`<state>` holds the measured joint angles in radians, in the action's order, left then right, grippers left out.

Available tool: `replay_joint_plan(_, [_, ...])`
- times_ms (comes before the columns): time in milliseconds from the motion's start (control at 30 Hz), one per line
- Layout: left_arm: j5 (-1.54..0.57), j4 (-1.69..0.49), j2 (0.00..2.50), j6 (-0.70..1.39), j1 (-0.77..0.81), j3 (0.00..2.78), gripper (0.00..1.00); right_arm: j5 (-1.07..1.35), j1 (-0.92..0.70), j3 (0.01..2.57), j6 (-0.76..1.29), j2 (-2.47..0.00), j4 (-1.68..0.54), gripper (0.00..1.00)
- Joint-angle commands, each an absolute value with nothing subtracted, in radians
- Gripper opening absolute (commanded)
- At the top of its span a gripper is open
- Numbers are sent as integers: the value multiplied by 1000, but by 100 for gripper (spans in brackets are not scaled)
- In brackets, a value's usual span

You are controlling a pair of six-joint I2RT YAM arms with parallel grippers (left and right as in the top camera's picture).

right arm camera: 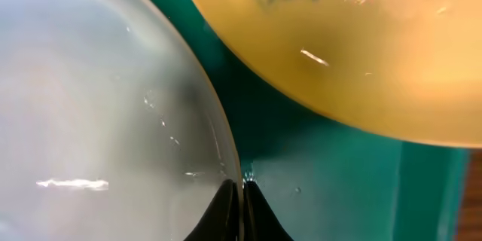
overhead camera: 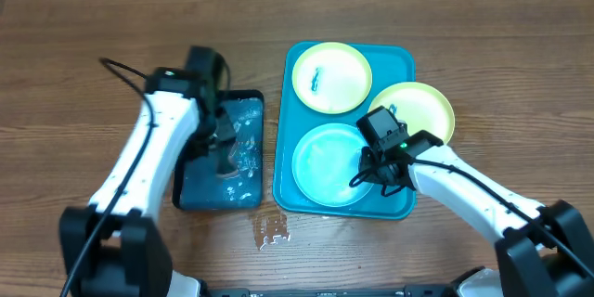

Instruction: Clean dirty plates on tray and stack at the side

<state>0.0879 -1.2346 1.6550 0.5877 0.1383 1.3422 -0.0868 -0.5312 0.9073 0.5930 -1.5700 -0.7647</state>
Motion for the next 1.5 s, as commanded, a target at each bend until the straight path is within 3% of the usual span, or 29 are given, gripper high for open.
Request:
replay_joint_plan(0, [48,-1320,1501,553,73,1528,65,-147,-587,1100,450,-1477,-810,4])
replay_joint_plan(133, [-13,-1412,1354,553,-7,1722,87,-237,-697,1282,384,-1472,-799,4])
replay_joint_plan(233, [-27,-1416,1230,553,-13,1763,100,-418,-832,1291,384,-1487,-641,4])
replay_joint_plan(533, [-26,-1457,1137,553,-13,1763,100,-839,-1045,1291,370,-1694,-417,4])
replay_joint_plan(867, [-27,-1485,1214,553,-13,1763,100,-1256,-1235,1291,88,-1710,-291,4])
replay_joint_plan(1000, [-34,-1529,1218,555,-15,1775,100,-1264,-1258,1291,73,-1710,-286,4])
replay_joint_plan(1233, [250,-1529,1035,726,-15,1788,100,-1334,-1275,1291,73,-1710,-288,4])
replay_joint_plan(1467, [277,-1549,1007,725,-15,1788,100,-1335,-1282,1291,43,-1710,-284,4])
